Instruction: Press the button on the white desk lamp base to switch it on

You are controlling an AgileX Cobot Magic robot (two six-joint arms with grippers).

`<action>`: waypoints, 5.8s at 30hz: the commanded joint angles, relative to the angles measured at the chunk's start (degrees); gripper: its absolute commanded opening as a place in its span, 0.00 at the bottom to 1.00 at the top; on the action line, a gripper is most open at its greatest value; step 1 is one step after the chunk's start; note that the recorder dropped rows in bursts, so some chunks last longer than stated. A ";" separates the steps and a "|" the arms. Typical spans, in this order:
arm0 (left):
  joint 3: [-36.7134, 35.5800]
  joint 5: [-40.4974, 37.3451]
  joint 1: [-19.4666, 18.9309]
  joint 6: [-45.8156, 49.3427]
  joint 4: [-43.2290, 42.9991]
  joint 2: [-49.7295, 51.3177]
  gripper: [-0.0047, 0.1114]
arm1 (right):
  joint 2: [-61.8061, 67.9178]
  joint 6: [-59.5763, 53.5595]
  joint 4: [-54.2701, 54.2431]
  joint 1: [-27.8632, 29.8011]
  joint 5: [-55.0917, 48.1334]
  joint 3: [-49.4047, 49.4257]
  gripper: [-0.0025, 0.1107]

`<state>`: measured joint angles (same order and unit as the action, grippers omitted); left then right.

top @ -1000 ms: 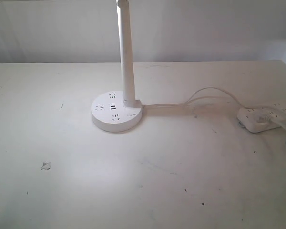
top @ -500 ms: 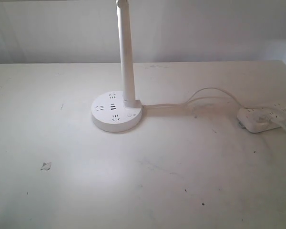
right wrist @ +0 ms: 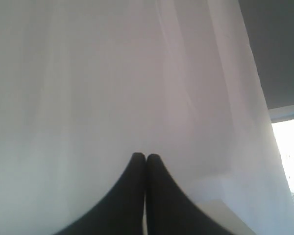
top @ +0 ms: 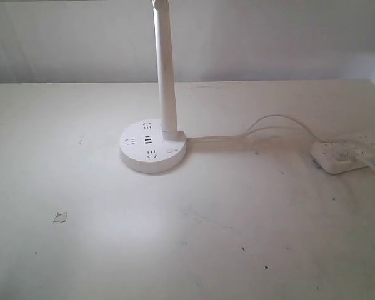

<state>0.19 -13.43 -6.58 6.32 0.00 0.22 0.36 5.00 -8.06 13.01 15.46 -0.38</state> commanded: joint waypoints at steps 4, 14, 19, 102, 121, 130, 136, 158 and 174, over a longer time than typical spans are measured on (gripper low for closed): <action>-0.19 0.16 -0.15 -0.06 0.33 -0.22 0.04 | -0.36 0.22 0.10 0.46 0.86 0.38 0.02; -0.19 0.16 -0.15 -0.06 0.33 -0.22 0.04 | -0.36 0.22 0.10 0.47 -2.70 0.38 0.02; -0.19 0.16 -0.15 -0.06 0.33 -0.22 0.04 | -0.36 0.22 0.10 0.47 -4.71 0.38 0.02; -0.19 0.16 -0.15 -0.06 0.33 -0.22 0.04 | -0.36 -15.16 0.43 -0.96 -35.64 0.38 0.02; -0.19 0.16 -0.15 -0.06 0.33 -0.22 0.04 | -0.36 -15.16 0.43 -0.96 -35.64 0.38 0.02; -0.19 0.16 -0.15 -0.06 0.33 -0.22 0.04 | -0.36 -15.16 0.43 -0.96 -35.64 0.38 0.02; -0.19 0.16 -0.15 -0.06 0.33 -0.22 0.04 | -0.36 -15.16 0.43 -0.96 -35.64 0.38 0.02; -0.19 0.16 -0.15 -0.06 0.33 -0.22 0.04 | -0.36 -15.16 0.43 -0.96 -35.64 0.38 0.02; -0.19 0.16 -0.15 -0.06 0.33 -0.22 0.04 | -0.36 -15.16 0.43 -0.96 -35.64 0.38 0.02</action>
<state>0.19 -13.34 -6.58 6.32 0.00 0.22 0.36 -10.18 -7.71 12.07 -20.47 -0.25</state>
